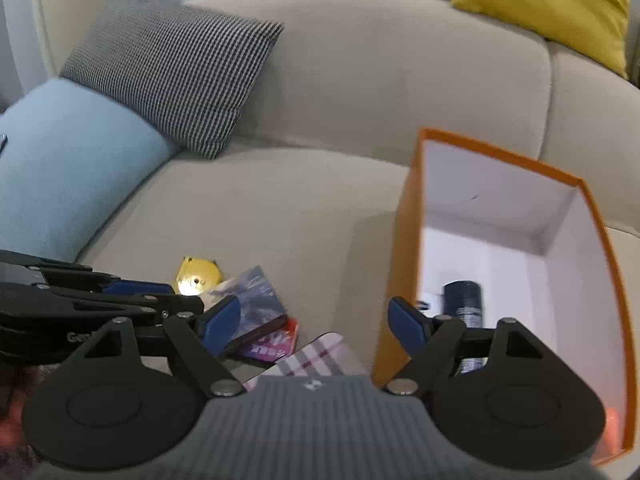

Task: Organize rigid objects
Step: 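Grasp the poster card with the left tool while the right tool grasps the plaid case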

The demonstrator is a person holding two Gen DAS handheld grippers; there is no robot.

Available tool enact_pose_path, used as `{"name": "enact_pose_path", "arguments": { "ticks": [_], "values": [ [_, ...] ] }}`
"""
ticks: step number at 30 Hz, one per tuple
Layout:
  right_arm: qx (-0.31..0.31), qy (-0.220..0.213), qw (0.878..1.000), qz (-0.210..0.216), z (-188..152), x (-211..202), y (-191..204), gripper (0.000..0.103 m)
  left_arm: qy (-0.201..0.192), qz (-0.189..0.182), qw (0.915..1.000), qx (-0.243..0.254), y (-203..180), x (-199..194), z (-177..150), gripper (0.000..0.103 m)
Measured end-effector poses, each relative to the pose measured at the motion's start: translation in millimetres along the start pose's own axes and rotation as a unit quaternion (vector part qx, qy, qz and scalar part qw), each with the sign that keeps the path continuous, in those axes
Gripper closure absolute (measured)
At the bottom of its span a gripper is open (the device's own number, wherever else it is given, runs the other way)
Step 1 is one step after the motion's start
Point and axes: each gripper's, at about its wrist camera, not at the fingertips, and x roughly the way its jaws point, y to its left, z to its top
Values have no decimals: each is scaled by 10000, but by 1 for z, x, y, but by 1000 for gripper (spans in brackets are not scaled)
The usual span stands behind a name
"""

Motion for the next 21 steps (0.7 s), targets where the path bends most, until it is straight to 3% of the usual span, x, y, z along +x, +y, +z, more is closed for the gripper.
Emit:
{"name": "enact_pose_path", "arguments": {
  "ticks": [4,10,13,18,21],
  "values": [
    [-75,428,9990,-66,-3,27,10,36,193,-100,9993,-291,16,11,-3,70],
    [-679,482,9952,-514,-6,40,30,34,360,-206,9981,-456,28,18,-9,70],
    [-658,511,9963,-231,-4,40,32,45,426,-271,9971,-564,35,22,-11,70],
    [-601,814,9945,-281,-9,50,33,45,473,-505,9953,-678,39,24,-12,69],
    [-266,1072,9938,-145,-13,57,23,49,470,-525,9950,-706,39,24,-12,66]
  ]
}}
